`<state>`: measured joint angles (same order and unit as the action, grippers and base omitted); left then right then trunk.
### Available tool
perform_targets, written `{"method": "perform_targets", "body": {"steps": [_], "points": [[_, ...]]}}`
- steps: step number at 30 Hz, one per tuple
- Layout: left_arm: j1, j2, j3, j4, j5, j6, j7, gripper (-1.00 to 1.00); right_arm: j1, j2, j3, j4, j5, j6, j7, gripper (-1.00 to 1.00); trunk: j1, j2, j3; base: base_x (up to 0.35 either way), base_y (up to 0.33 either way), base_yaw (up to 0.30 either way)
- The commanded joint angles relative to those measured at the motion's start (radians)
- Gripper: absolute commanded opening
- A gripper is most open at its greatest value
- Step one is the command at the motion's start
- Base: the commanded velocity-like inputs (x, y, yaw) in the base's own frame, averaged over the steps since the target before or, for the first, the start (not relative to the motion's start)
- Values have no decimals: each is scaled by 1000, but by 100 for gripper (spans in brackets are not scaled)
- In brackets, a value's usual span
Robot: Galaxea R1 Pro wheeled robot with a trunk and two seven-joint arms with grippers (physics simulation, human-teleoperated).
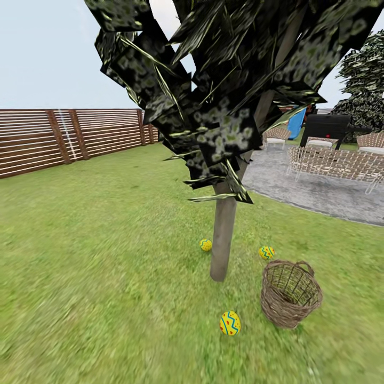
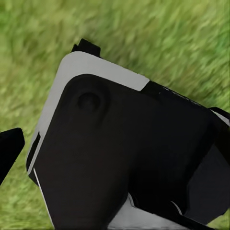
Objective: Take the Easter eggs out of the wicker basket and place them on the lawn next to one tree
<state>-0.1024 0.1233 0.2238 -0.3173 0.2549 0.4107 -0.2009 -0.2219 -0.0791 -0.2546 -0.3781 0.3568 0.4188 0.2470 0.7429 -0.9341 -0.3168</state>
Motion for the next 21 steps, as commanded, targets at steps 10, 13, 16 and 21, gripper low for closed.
{"method": "perform_targets", "body": {"steps": [10,13,16,21], "points": [[0,-3,9,99,6,6,-1,100,0,1,-9,128,10,-115,2,100,-38,69,30,0,0,0],[0,-1,8,191,5,-30,1,100,0,0,-9,258,10,-241,-19,100,-50,90,40,0,0,0],[1,3,8,280,5,-136,1,100,0,-2,-9,364,10,-330,-72,100,-61,111,49,0,0,0],[4,0,6,372,4,-241,3,100,1,1,-8,465,9,-397,-123,100,-81,146,65,0,0,0]]}}
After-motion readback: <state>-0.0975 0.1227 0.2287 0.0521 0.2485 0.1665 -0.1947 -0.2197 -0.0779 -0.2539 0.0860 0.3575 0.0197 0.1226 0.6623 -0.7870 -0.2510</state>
